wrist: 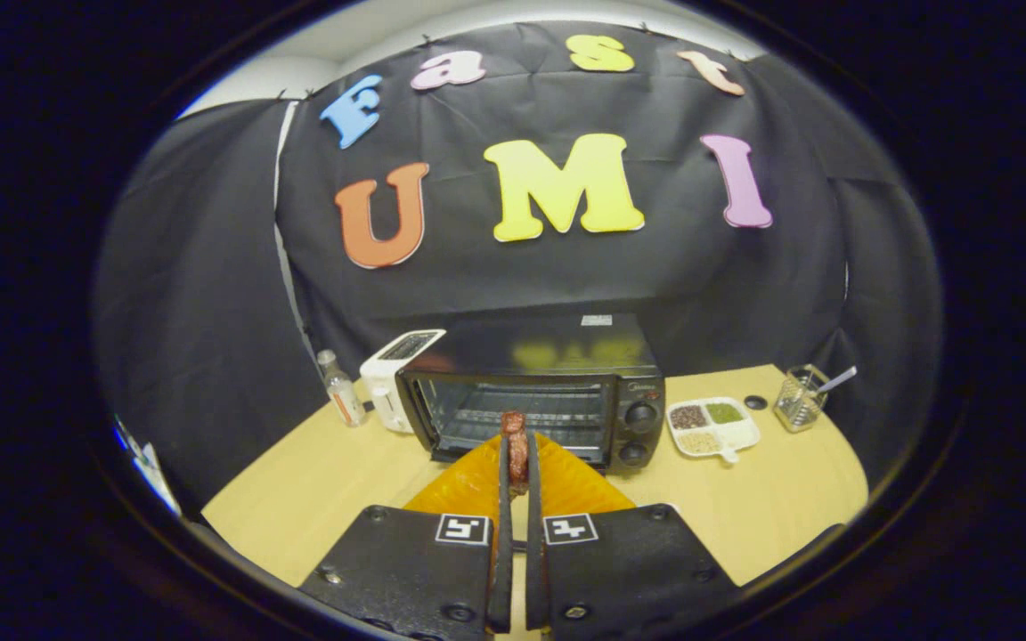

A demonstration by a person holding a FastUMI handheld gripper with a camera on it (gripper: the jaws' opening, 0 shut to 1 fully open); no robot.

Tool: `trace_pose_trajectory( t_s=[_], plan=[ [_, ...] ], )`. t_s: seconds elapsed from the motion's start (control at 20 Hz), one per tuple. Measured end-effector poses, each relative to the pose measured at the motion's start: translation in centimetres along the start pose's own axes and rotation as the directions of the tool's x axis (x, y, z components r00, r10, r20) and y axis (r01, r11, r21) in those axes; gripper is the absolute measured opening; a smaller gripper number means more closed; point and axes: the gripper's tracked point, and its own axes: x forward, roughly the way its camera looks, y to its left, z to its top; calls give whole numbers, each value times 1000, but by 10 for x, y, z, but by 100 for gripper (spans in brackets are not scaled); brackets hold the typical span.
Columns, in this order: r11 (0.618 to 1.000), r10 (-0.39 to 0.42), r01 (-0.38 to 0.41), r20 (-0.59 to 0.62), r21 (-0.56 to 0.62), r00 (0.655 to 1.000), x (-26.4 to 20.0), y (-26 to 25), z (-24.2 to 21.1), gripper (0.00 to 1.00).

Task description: Open the toaster oven, put the food inside, and close the toaster oven door.

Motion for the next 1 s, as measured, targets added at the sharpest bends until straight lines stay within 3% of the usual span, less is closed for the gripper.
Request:
trace_pose_trajectory(
  t_s=[0.25,0.5,0.65,0.9,1.0],
  plan=[
    [980,-4,-13,82,199,997,53,7,-5,9],
    [905,-8,-65,169,421,986,98,15,-11,9],
    [882,-9,-85,196,463,981,127,18,-12,9],
    [812,-25,-58,134,581,991,179,5,-35,9],
    [803,-23,-70,149,592,989,190,-3,-31,9]
  ],
)
